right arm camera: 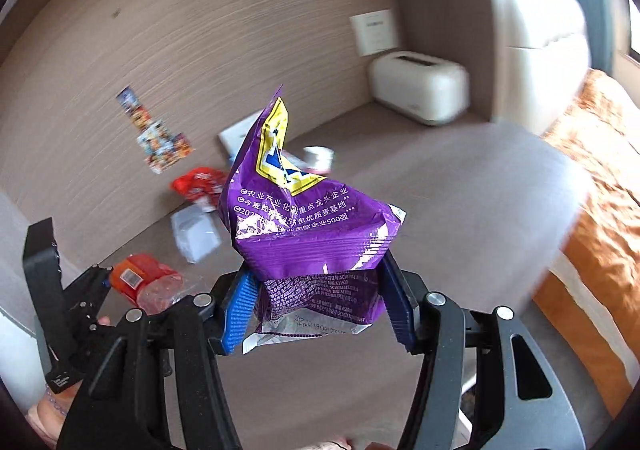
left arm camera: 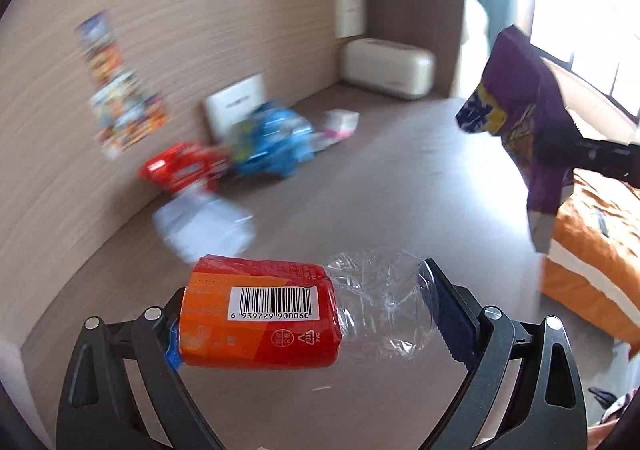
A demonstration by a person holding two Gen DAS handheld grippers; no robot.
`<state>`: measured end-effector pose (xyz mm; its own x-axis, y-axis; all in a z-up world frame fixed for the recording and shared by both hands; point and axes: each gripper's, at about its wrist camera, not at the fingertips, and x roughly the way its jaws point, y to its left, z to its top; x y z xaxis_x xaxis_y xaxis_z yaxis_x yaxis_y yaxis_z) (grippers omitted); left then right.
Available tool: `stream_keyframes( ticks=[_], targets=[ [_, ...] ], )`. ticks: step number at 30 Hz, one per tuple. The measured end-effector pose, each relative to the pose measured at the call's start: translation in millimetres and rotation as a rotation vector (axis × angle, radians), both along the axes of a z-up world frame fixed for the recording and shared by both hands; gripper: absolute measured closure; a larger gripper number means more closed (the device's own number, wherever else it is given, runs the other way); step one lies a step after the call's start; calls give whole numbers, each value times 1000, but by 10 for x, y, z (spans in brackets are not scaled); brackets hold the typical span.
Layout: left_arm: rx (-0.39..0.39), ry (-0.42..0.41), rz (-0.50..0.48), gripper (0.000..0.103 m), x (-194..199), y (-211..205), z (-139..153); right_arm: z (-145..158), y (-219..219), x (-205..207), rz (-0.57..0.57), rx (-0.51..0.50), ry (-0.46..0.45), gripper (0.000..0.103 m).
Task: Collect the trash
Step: 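Carry the box, bottle and purple bag to the white bin and open both tools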
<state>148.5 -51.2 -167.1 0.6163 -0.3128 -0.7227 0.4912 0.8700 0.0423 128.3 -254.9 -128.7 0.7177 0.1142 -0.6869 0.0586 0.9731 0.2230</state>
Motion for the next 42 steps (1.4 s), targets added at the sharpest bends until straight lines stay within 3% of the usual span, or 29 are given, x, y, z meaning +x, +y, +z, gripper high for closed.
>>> stream_keyframes(
  ticks=[13, 22, 31, 36, 42],
  targets=[
    [-42, 30, -404, 10, -870, -1914, -86, -157, -1300, -1281, -314, 0, 32, 45],
    [-25, 140, -597, 10, -1339, -2888, -664, -574, -2009, -1818, -465, 50, 127, 44],
    [28, 271, -696, 10, -1486, -3673, -1813, -1499, -2671, -1939, -552, 98, 253, 44],
    [83, 342, -726, 10, -1436, -3996, -2704, -2325, -3002, -1809, -550, 54, 357, 44],
    [163, 392, -779, 10, -1486, -4271, -3669, -3214, -3232, -1659, -531, 97, 431, 44]
  ],
)
